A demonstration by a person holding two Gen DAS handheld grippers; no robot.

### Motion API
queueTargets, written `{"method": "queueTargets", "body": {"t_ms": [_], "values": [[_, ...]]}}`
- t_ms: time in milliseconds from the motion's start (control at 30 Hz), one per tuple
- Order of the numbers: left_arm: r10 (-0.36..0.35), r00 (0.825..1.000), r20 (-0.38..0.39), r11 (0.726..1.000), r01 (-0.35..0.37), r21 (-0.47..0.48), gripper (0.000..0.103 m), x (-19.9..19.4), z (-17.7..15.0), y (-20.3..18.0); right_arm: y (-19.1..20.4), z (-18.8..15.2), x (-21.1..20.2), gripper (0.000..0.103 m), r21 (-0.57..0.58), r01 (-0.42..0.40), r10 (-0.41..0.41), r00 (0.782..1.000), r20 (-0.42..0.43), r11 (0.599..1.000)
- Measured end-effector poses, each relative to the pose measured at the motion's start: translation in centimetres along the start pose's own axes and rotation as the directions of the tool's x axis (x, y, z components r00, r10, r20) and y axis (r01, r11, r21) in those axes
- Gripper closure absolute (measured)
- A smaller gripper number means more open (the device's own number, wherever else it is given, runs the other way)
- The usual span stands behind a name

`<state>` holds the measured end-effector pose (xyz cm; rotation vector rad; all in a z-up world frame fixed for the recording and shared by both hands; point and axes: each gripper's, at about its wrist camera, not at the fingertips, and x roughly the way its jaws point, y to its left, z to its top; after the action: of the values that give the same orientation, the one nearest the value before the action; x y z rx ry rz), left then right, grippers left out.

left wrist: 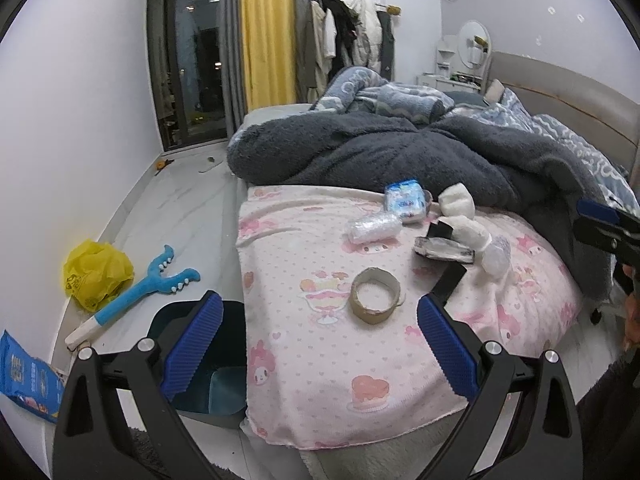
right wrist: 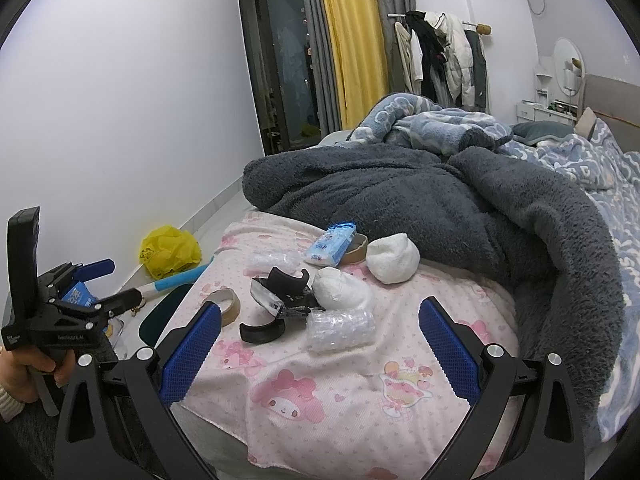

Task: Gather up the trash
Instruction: 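Move the left tool toward the brown tape roll on the bed, then grasp the tape roll with the left tool while the right tool grasps bubble wrap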

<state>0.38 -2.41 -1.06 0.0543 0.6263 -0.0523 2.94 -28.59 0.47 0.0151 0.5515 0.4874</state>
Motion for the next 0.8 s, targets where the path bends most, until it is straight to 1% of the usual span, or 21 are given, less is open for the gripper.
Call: {"method": "queueTargets", "body": {"t_ms": [133, 400, 600, 700, 767, 800], "values": [[-0.054, 0.998, -0.013, 0.998, 0.054, 0.017, 0.004, 0.5, 0.1, -0.4, -0.5, 0.4, 0.3, 0.003, 0.003, 0.004, -0.004, 1.000, -0.018, 1.000], [-0.112, 0.993, -0.047, 0.991, 0.115, 0.072, 0.004, 2.3, 0.5, -1.0, -1.1, 1.5, 2.2, 0.003, -0.015, -0.008, 0.007, 0.997, -0.072, 1.000], [-0.166, 0.980, -0.109, 0.982, 0.174, 0.068, 0.006, 4.3, 0.5, -0.8, -2.4, 1.8, 4.0, 0.003, 0.022, -0.009, 0.012, 0.994, -0.109, 1.000], [-0.192, 0.973, -0.127, 0.975, 0.203, 0.085, 0.008, 5.1, 0.5, -0.9, -2.9, 1.7, 5.1, 0.003, 0.033, -0.005, 0.010, 0.989, -0.146, 0.999], [-0.203, 0.969, -0.141, 0.971, 0.218, 0.095, 0.014, 5.8, 0.4, -0.8, -3.0, 1.5, 5.7, 0.003, 0.026, -0.014, 0.018, 0.986, -0.167, 1.000], [-0.208, 0.967, -0.149, 0.970, 0.224, 0.099, 0.014, 6.2, 0.4, -0.8, -2.8, 1.4, 6.0, 0.003, 0.015, -0.024, 0.026, 0.983, -0.180, 1.000]]}}
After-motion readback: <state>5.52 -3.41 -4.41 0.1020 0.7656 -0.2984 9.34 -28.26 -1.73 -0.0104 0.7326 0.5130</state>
